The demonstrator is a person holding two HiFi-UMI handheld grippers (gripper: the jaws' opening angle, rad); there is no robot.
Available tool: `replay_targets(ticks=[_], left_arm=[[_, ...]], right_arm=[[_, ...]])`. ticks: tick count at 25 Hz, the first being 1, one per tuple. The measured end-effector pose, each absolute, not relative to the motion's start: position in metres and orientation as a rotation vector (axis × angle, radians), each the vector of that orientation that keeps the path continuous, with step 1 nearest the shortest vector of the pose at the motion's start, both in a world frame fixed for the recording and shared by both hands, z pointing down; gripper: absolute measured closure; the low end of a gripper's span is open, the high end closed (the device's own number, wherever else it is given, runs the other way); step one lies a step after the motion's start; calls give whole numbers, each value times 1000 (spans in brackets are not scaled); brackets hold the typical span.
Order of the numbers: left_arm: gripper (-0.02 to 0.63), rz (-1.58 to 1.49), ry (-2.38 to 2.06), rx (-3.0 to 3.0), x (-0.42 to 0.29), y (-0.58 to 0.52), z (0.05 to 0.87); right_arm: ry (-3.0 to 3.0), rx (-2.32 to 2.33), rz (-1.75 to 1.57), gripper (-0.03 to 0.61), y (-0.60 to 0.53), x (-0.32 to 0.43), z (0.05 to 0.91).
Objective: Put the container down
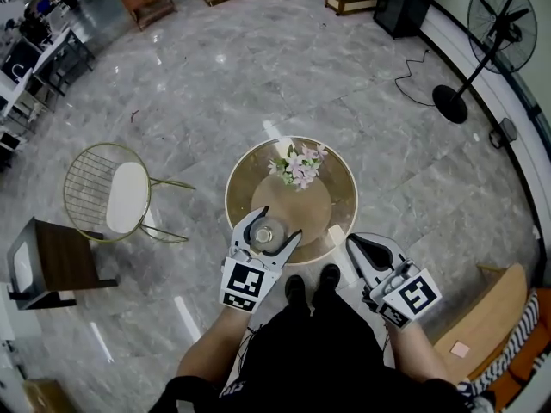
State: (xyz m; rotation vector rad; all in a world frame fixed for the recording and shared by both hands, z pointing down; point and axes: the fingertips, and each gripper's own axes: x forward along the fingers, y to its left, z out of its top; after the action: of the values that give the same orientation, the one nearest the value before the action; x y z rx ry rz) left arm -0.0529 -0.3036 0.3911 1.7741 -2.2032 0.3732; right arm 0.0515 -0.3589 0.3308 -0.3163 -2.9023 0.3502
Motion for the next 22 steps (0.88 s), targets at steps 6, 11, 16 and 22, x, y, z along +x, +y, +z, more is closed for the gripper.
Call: replay_targets(ticks=[6, 11, 16, 22], left_arm=[[270, 363, -2164, 1721, -62, -319, 430], [270, 388, -2119, 1720, -66, -344, 470], [270, 430, -2077, 1723, -69, -368, 521], [270, 440, -2006, 1731, -61, -394, 598]], right_arm=[[-2813, -297, 378, 563, -383, 49, 380], [-2787, -252, 429, 563, -410, 53, 417], [-2748, -233, 458, 563, -427, 56, 464], [-2680, -238, 512, 563, -437, 58, 544]])
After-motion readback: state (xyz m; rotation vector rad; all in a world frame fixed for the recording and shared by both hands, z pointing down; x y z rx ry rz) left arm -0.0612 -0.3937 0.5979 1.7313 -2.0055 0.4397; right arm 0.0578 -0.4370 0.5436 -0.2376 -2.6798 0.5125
